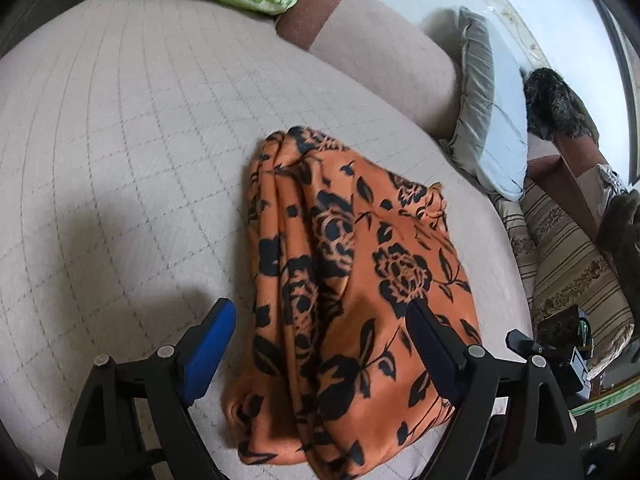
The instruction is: Fold small clothes
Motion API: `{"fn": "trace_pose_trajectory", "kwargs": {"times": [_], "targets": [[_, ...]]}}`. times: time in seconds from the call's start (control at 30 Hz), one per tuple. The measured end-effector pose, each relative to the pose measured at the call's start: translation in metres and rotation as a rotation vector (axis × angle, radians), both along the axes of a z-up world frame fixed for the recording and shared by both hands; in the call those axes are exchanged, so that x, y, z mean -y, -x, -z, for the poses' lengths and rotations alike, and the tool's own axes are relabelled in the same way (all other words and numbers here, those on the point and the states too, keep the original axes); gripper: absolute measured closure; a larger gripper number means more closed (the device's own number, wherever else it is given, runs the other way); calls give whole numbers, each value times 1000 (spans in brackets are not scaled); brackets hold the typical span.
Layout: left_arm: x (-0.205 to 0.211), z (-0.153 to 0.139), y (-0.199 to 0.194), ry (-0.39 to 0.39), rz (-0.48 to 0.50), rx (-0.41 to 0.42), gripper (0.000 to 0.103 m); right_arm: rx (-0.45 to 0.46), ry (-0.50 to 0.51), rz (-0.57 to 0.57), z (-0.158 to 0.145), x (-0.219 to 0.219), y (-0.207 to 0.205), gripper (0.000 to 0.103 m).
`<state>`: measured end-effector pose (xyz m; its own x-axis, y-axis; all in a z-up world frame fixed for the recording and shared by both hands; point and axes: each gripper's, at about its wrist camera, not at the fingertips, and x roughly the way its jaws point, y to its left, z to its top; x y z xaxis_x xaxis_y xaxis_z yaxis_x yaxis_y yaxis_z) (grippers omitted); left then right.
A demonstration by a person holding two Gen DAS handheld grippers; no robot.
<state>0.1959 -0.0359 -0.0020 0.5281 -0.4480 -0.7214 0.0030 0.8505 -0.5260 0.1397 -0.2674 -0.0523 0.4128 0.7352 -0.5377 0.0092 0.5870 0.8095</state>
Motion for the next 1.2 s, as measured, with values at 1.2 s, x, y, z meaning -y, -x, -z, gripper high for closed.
{"fn": "trace_pose_trajectory", "kwargs": {"times": [1.2], "targets": [[17, 21, -16, -64, 14, -79, 39, -15, 166, -66, 14, -37, -47, 30]]}}
